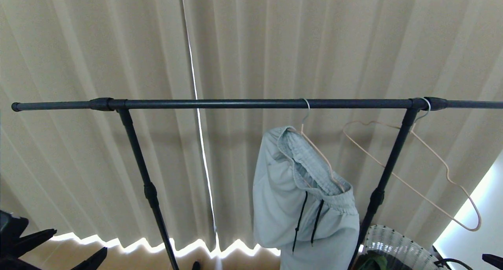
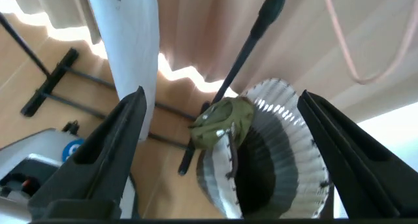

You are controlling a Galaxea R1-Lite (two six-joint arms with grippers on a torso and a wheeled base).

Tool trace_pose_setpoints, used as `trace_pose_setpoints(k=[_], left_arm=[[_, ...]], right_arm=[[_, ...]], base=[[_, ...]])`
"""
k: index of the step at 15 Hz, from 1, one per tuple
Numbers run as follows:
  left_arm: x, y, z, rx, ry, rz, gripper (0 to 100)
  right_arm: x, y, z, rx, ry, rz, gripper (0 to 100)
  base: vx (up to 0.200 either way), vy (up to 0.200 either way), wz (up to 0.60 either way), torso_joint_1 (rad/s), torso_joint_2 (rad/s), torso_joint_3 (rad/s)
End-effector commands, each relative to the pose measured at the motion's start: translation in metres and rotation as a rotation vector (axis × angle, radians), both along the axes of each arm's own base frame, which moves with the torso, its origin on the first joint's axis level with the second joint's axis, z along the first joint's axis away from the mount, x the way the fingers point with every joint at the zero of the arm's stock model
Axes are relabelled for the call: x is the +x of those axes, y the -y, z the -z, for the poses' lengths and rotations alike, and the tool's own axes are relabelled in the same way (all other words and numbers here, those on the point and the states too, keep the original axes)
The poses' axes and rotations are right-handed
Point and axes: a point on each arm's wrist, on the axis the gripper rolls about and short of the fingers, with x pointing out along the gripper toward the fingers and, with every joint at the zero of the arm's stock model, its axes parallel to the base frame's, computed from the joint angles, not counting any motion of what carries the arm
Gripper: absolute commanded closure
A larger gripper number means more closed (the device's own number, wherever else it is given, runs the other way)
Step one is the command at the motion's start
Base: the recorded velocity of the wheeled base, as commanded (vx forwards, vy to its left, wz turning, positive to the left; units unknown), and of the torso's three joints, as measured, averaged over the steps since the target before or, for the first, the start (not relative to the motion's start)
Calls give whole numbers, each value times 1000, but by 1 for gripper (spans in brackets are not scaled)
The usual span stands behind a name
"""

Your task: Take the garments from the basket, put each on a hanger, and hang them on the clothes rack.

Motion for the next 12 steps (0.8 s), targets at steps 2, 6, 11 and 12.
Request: trace_pose_setpoints(k=[2,6,11,12], left_arm=[[-11,-3,-3,-32,67,-29,0],[-9,-4,-9,-29,86,-42,0],[-8,-3,-9,-21,82,-20,0],[-7,-1,-9,-20,74,-6,0]], right_arm=[[-4,1,5,17,-3,5,0],[34,-11,-15,68,-81,48,0],[42,-10,-14,64,-91,77,0],[42,-10,-13,60,-95,77,0]], base=[[0,0,0,0,0,0],[0,0,0,0,0,0],[0,0,0,0,0,0],[0,0,0,0,0,0]])
